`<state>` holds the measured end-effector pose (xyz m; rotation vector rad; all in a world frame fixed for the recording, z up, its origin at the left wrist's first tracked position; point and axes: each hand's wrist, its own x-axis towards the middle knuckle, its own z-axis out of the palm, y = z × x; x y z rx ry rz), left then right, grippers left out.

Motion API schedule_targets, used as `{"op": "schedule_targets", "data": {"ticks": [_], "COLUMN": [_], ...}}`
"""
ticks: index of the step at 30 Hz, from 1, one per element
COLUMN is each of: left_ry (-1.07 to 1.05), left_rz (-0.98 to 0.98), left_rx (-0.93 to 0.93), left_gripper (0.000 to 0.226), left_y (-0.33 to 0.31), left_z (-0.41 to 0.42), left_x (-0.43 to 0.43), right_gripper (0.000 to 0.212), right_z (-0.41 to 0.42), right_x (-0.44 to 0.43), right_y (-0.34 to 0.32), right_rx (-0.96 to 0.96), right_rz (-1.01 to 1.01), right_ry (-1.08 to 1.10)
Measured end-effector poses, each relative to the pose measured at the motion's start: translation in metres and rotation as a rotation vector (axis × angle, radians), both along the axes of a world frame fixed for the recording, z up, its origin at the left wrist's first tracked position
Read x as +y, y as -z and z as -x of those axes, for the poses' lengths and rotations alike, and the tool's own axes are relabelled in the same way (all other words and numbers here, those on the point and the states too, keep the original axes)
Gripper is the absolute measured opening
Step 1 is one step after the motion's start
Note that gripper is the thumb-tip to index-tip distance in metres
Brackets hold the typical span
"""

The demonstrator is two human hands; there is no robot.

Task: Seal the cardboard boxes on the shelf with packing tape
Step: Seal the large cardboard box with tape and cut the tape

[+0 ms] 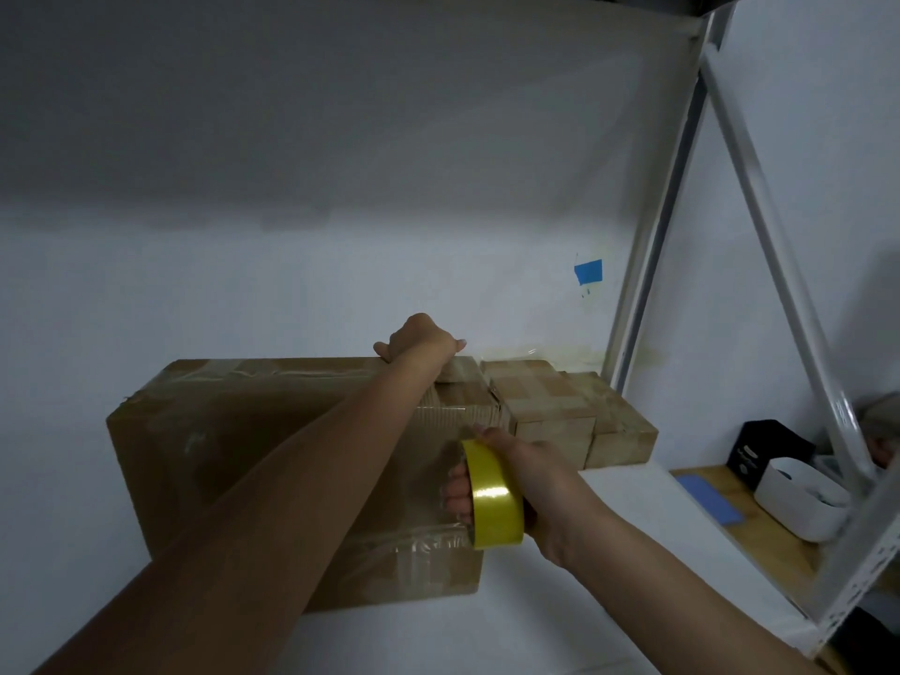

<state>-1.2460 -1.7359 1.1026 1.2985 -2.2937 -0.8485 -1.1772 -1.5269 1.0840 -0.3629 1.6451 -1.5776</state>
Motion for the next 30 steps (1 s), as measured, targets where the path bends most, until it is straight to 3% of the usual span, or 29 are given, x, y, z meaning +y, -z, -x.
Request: {"op": "schedule_targets", "data": {"ticks": [6, 13, 17, 21, 24, 26, 28, 30], "left_ry": [0.073, 0.133, 0.187, 0.163, 0.308, 0.406, 0.464, 0.462], "left_rz": [0.028, 0.127, 0.269, 0.242, 0.246, 0.302, 0.351, 0.385], "left_rx": [-0.273, -0.411, -0.276, -0.223, -0.018, 0.124, 0.117, -0.048], "left_gripper": [0.031, 0.057, 0.044, 0.065, 0.029, 0.021, 0.041, 0.061], "left_y": [0.001, 0.006, 0.011, 0.012, 0.014, 0.012, 0.011, 0.009], "left_z": [0.005, 0.005, 0.006, 0.003, 0.006, 0.005, 0.001, -0.004], "left_x": [-0.005, -0.006, -0.008, -0.013, -0.017, -0.01, -0.003, 0.001], "right_gripper": [0.045, 0.038, 0.038, 0.04, 0.041, 0.041, 0.042, 0.042], "right_z": [0.007, 0.016, 0.017, 0.019, 0.02, 0.021, 0.021, 0.022], "right_x": [-0.001, -0.006, -0.008, -0.009, -0.008, -0.008, -0.01, -0.01], "right_y": [0.009, 0.016, 0.018, 0.022, 0.024, 0.024, 0.024, 0.024], "right_rx": [-0.098, -0.165, -0.192, -0.189, -0.185, -0.184, -0.193, -0.2], "right_rz": [0.013, 0.018, 0.022, 0.032, 0.025, 0.018, 0.018, 0.012], "right_ry": [-0.037, -0.045, -0.042, -0.048, -0.063, -0.067, -0.07, -0.076]}}
